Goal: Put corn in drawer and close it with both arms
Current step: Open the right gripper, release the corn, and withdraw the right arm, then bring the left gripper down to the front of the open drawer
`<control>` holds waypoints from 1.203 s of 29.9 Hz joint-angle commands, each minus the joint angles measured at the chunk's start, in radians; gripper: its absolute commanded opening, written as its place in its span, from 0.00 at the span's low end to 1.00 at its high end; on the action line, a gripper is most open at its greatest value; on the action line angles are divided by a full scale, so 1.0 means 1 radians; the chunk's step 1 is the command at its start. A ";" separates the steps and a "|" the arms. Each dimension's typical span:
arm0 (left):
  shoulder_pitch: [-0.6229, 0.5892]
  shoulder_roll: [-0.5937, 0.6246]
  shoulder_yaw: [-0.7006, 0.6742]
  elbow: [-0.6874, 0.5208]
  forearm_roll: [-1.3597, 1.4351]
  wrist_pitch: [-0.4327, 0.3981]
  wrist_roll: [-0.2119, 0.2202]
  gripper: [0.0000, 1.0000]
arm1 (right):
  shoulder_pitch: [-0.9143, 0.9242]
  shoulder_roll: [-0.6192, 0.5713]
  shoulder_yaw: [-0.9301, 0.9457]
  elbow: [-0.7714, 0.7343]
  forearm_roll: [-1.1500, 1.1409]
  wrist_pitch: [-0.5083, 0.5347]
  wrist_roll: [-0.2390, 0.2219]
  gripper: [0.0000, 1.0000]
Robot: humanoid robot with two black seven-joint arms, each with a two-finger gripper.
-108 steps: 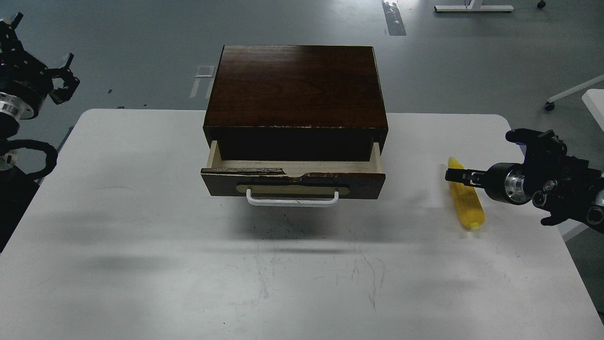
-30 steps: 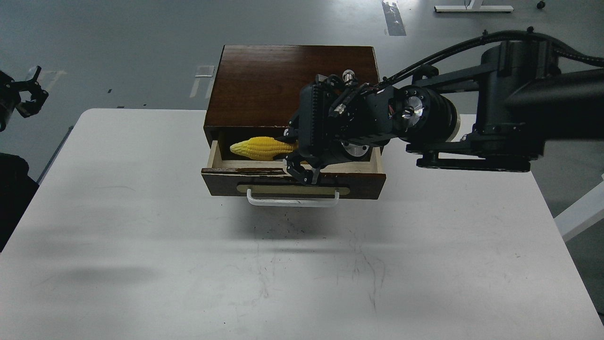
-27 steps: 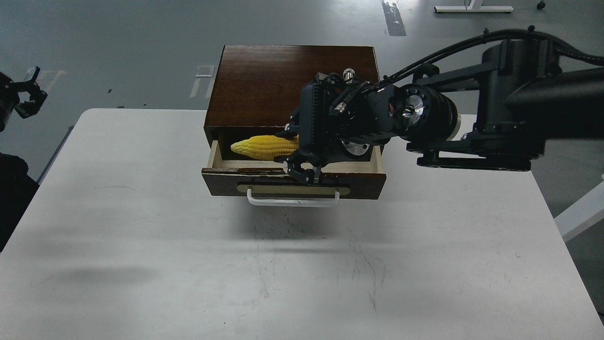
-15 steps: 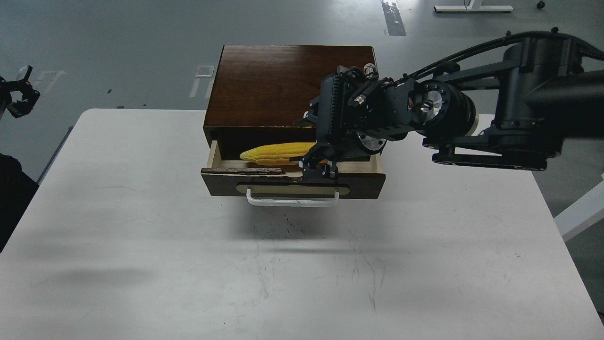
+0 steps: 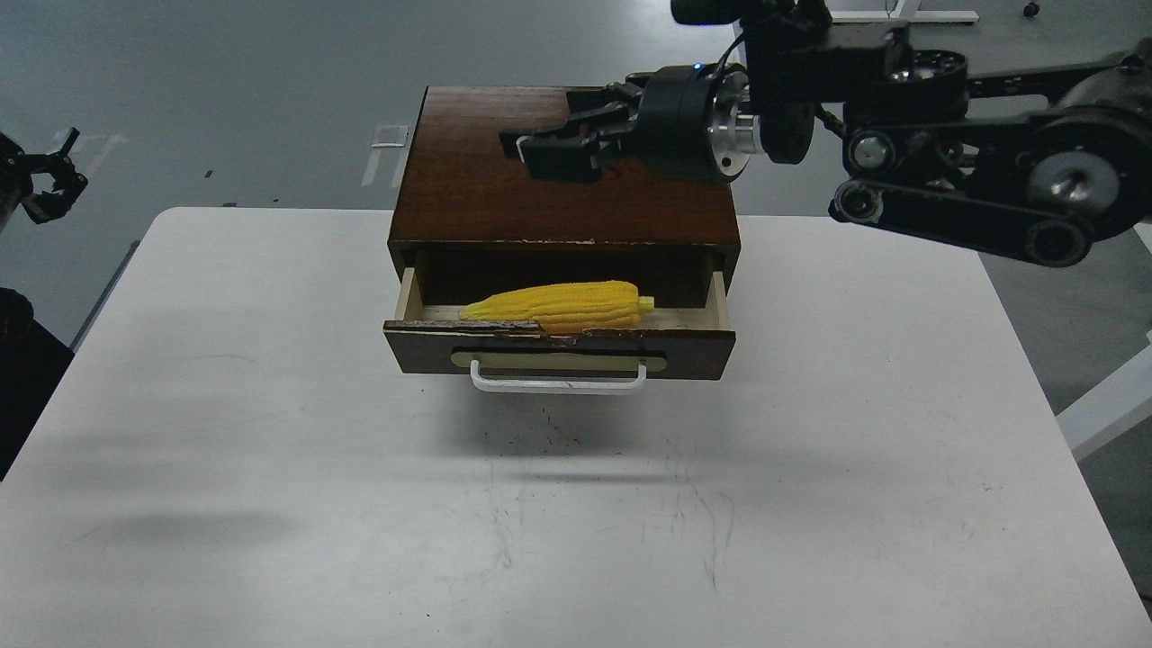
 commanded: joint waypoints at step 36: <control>-0.186 0.039 -0.007 -1.241 1.446 0.000 -0.010 0.64 | -0.648 -0.266 0.554 -0.569 1.072 0.435 0.024 1.00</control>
